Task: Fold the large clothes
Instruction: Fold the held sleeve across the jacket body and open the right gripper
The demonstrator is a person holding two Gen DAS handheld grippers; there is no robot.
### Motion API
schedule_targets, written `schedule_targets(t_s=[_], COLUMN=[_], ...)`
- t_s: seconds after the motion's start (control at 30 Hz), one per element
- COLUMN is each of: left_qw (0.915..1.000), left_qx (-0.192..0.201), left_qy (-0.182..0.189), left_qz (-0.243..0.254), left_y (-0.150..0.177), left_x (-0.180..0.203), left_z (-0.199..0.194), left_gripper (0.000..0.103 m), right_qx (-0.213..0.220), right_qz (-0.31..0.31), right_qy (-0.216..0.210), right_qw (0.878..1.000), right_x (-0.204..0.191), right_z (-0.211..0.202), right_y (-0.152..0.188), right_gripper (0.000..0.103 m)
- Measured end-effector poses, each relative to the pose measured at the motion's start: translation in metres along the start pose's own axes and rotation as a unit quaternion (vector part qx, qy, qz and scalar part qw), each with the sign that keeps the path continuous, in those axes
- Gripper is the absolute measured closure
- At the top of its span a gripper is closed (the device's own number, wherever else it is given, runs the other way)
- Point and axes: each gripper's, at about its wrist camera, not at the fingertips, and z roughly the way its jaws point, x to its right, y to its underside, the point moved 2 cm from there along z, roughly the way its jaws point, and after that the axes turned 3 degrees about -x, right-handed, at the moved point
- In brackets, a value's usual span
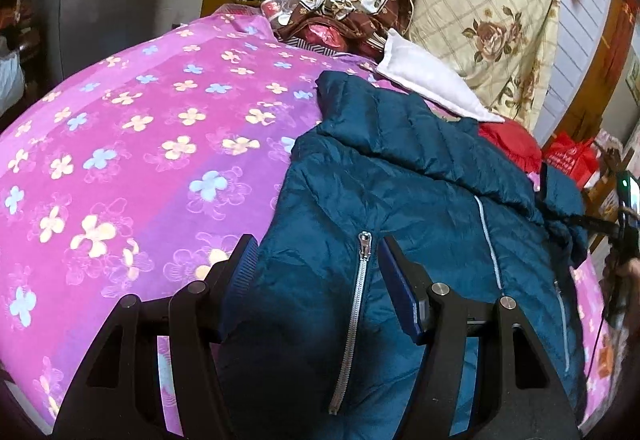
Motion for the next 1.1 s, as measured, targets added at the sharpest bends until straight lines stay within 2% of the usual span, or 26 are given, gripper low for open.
schedule_targets(t_s=[0.17, 0.27, 0.3, 0.33, 0.37, 0.43, 0.53, 0.67, 0.8, 0.93, 1.0, 1.1], left_qw=[0.9994, 0.999, 0.9988, 0.9986, 0.9985, 0.9984, 0.9988, 0.9994, 0.9996, 0.9996, 0.9996, 0.9995], left_qx=[-0.005, -0.014, -0.015, -0.016, -0.017, -0.017, -0.012, 0.008, 0.021, 0.027, 0.024, 0.02], left_qy=[-0.019, -0.019, -0.021, -0.023, -0.023, -0.019, -0.013, -0.004, -0.003, -0.004, 0.0, 0.0], left_qz=[0.029, 0.037, 0.041, 0.044, 0.047, 0.05, 0.047, 0.033, 0.017, -0.006, -0.017, -0.025], left_y=[0.004, 0.006, 0.007, 0.007, 0.008, 0.008, 0.007, 0.002, -0.002, -0.005, -0.006, -0.007], left_x=[0.011, 0.015, 0.017, 0.018, 0.019, 0.021, 0.019, 0.013, 0.001, -0.019, -0.026, -0.035], left_z=[0.012, 0.02, 0.021, 0.022, 0.023, 0.022, 0.018, 0.004, -0.007, -0.011, -0.011, -0.009], left_gripper=[0.041, 0.041, 0.041, 0.041, 0.041, 0.041, 0.041, 0.041, 0.041, 0.041, 0.041, 0.041], right_qx=[0.008, 0.006, 0.003, -0.001, -0.009, -0.013, 0.007, 0.043, 0.082, 0.099, 0.099, 0.078], right_qz=[-0.063, -0.077, -0.074, -0.068, -0.056, -0.029, 0.0, 0.033, 0.045, 0.011, -0.022, -0.058], right_qy=[0.042, 0.076, 0.078, 0.075, 0.071, 0.051, 0.045, 0.002, -0.065, -0.145, -0.153, -0.118], right_qw=[0.997, 0.994, 0.994, 0.995, 0.996, 0.998, 0.999, 0.999, 0.993, 0.984, 0.983, 0.988], right_x=[-0.015, -0.017, -0.016, -0.012, -0.007, 0.003, 0.013, 0.007, -0.032, -0.115, -0.156, -0.204], right_z=[0.032, 0.051, 0.054, 0.056, 0.057, 0.05, 0.024, -0.026, -0.08, -0.121, -0.128, -0.115], right_y=[-0.015, -0.024, -0.025, -0.027, -0.029, -0.033, -0.042, -0.062, -0.089, -0.109, -0.109, -0.104], right_gripper=[0.056, 0.059, 0.072, 0.091, 0.102, 0.103, 0.103, 0.103, 0.103, 0.103, 0.103, 0.102])
